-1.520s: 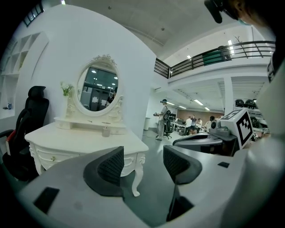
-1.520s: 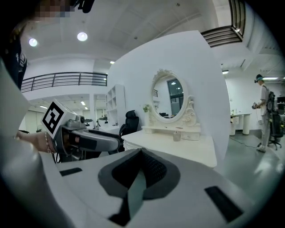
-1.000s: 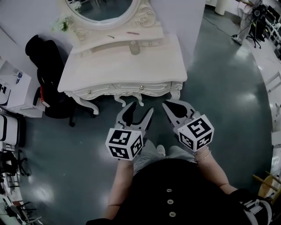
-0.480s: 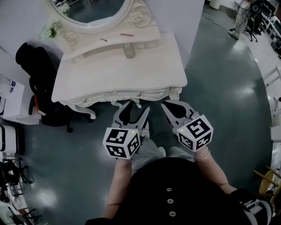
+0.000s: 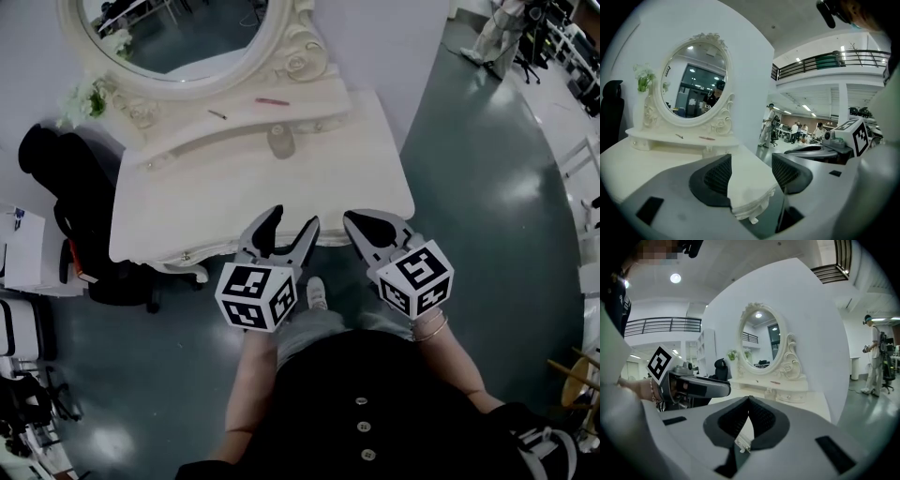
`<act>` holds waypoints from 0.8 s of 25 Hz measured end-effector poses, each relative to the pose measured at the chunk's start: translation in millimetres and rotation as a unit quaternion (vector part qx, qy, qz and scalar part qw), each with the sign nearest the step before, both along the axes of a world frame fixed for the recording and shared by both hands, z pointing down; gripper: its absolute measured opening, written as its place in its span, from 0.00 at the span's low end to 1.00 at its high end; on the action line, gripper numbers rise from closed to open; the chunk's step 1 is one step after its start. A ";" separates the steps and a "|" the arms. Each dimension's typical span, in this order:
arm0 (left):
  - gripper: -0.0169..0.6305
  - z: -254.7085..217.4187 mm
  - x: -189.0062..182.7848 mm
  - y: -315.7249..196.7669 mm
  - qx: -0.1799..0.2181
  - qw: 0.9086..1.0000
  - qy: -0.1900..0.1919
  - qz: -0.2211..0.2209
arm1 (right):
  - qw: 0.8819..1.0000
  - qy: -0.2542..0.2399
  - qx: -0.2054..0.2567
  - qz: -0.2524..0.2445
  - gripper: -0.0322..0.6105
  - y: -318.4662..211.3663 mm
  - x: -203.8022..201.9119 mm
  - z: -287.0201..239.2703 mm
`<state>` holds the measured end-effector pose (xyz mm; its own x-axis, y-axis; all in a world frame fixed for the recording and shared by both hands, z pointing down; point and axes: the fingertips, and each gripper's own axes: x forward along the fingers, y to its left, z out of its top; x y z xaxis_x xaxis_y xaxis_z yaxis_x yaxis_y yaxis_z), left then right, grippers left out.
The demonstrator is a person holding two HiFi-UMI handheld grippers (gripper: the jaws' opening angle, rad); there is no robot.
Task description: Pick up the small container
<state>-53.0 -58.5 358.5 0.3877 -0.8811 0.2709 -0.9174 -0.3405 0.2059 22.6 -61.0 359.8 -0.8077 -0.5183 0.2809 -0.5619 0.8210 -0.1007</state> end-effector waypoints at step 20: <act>0.42 -12.3 -83.0 -110.0 0.016 0.999 -0.011 0.046 | 0.999 -0.009 0.009 0.045 0.05 -98.0 -83.8 -7.7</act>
